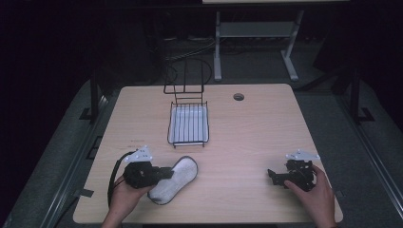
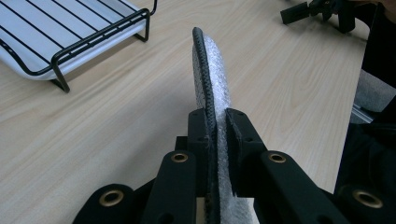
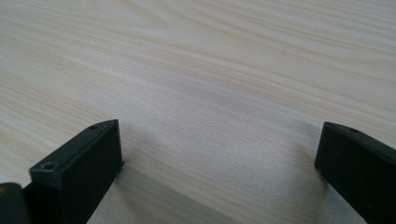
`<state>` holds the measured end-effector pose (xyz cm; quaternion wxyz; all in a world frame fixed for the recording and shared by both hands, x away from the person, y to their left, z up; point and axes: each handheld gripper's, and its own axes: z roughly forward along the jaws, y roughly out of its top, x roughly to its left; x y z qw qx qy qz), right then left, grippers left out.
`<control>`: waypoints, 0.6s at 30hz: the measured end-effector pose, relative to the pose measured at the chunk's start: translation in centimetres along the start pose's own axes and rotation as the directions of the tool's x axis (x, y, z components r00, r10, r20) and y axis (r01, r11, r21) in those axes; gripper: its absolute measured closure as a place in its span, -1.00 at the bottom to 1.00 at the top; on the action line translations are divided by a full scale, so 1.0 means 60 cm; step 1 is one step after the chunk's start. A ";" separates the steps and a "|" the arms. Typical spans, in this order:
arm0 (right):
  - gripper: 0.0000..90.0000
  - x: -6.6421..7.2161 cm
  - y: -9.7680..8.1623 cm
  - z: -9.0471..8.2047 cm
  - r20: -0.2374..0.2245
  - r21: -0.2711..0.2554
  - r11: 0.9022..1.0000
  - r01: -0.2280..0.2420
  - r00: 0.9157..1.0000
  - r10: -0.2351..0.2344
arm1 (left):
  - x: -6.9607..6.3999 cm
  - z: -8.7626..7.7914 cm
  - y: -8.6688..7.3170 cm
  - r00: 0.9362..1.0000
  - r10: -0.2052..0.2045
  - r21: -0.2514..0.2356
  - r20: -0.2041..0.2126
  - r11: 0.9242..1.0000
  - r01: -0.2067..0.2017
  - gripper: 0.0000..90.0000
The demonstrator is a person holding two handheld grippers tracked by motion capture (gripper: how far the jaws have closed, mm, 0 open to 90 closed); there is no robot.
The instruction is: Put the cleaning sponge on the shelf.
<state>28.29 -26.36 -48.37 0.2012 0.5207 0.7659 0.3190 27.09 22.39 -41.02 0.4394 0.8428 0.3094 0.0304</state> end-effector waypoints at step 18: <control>-1.00 0.000 0.000 0.000 0.000 0.000 1.000 0.000 1.000 0.000 | 0.013 -0.014 0.023 1.000 0.002 -0.030 -0.002 1.000 -0.002 0.79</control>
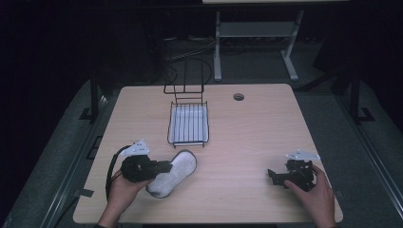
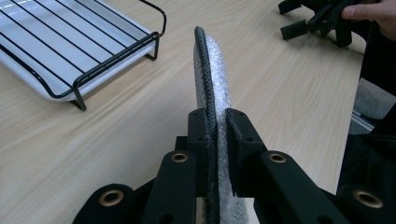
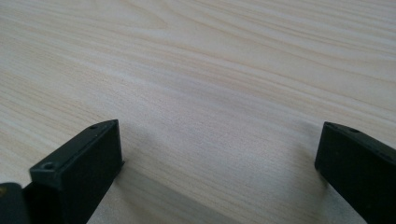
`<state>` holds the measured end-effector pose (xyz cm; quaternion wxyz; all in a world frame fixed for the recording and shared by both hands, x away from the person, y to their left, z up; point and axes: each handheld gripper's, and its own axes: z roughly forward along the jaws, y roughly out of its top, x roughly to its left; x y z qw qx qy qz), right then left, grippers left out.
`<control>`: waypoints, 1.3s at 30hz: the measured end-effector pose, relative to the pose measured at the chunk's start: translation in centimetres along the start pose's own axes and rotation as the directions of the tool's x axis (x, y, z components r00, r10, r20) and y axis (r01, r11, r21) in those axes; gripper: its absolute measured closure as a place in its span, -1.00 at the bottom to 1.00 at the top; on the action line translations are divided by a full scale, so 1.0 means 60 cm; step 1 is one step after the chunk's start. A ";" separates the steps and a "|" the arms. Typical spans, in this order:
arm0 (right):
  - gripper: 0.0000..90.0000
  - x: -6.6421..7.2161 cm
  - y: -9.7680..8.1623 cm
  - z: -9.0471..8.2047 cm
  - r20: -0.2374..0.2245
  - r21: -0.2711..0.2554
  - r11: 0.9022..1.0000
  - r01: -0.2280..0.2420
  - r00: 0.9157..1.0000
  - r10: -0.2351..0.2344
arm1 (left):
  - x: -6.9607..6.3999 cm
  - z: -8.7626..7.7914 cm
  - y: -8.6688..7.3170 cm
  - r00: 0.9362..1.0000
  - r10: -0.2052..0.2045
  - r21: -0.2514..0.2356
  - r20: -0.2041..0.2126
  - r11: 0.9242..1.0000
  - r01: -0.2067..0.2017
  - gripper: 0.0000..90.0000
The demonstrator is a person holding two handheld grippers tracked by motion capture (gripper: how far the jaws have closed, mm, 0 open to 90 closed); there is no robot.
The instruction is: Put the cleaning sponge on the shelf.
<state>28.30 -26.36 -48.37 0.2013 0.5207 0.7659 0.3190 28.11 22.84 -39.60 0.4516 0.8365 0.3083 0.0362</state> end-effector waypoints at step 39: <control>-1.00 0.000 0.000 0.000 0.000 0.000 1.000 0.002 1.000 -0.002 | 0.081 -0.011 0.056 0.997 -0.047 -0.069 -0.063 0.997 0.042 0.80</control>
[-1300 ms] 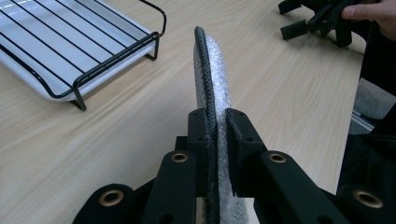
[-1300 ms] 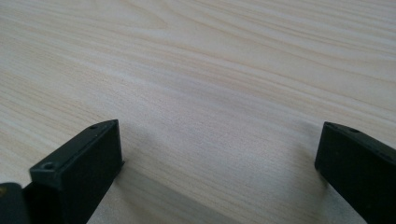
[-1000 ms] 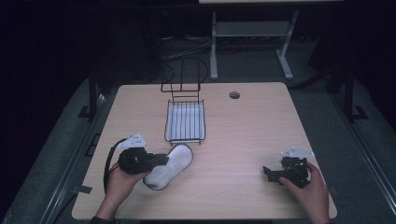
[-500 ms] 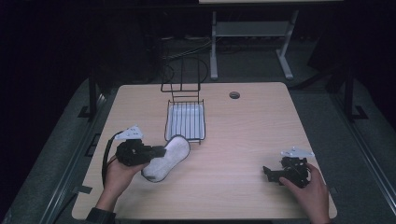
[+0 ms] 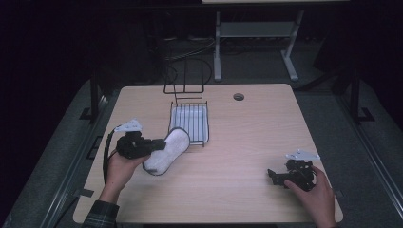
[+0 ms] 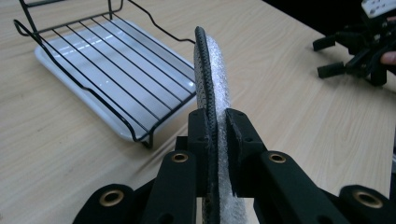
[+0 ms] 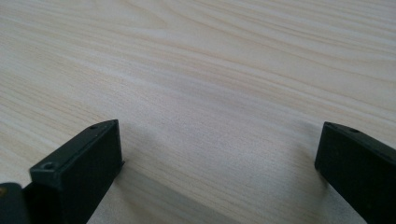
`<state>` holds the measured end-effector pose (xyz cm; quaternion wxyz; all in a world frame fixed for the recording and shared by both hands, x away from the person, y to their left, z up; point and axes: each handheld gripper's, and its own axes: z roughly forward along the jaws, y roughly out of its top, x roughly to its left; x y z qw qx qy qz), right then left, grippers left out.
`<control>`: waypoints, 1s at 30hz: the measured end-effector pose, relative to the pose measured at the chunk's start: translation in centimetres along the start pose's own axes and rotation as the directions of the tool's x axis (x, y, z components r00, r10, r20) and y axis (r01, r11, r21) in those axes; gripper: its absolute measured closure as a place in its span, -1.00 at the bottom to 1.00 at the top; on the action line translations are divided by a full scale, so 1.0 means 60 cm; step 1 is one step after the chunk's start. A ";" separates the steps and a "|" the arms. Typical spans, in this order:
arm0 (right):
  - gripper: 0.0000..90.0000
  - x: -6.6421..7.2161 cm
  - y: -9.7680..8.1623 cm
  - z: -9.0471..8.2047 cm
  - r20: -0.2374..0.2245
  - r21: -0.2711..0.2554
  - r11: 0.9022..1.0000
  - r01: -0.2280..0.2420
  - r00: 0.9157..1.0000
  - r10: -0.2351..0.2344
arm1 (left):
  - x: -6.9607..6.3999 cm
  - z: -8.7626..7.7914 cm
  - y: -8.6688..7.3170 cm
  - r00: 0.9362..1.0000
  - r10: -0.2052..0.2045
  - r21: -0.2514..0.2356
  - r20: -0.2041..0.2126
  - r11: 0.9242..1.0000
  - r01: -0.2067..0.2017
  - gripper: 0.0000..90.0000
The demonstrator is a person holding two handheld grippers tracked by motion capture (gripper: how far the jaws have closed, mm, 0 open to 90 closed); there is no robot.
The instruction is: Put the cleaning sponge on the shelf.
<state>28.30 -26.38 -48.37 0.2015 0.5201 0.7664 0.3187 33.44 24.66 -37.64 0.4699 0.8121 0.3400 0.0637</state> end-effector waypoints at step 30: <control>-1.00 0.000 0.000 0.000 0.001 0.000 1.000 0.000 1.000 0.000 | 0.076 0.031 0.069 0.998 -0.032 -0.045 -0.053 0.999 0.029 0.80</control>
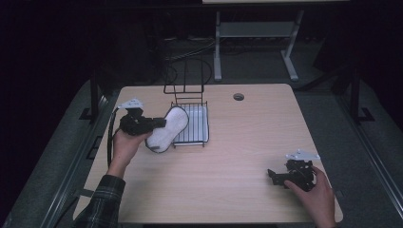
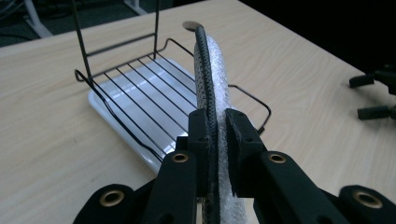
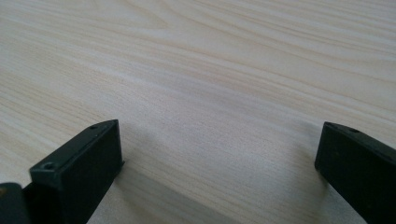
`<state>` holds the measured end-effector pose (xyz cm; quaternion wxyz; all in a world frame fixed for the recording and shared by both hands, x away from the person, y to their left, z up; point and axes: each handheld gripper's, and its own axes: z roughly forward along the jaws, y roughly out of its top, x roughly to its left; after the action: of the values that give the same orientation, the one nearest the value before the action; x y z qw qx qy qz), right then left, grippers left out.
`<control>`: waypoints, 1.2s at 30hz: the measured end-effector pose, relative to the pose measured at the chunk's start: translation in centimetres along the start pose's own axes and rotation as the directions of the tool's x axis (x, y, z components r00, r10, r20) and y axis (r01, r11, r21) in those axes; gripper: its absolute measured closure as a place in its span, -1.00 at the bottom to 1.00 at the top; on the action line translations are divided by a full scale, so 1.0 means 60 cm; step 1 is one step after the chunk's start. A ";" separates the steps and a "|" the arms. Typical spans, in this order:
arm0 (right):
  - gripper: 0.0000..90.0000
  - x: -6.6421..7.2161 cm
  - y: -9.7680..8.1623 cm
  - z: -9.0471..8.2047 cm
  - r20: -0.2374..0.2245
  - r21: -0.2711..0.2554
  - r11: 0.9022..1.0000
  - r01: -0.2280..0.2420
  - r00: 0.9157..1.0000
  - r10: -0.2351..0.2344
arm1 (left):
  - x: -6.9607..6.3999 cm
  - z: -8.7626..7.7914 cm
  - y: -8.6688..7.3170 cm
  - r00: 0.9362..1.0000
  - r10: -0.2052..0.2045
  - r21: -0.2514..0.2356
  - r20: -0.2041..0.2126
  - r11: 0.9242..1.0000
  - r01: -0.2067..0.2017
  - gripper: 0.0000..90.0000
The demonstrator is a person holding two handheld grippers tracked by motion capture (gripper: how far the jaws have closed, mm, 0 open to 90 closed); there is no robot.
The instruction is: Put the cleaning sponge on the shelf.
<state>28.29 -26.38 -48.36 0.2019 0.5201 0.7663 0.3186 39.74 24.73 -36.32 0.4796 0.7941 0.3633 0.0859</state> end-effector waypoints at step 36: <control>-1.00 0.000 0.000 0.000 -0.001 0.000 1.000 -0.001 1.000 0.001 | 0.063 0.105 0.047 0.998 -0.069 -0.017 -0.006 0.997 0.069 0.79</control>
<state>28.29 -26.37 -48.37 0.2013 0.5204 0.7662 0.3187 46.93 22.01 -38.10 0.4876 0.7769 0.3914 0.0747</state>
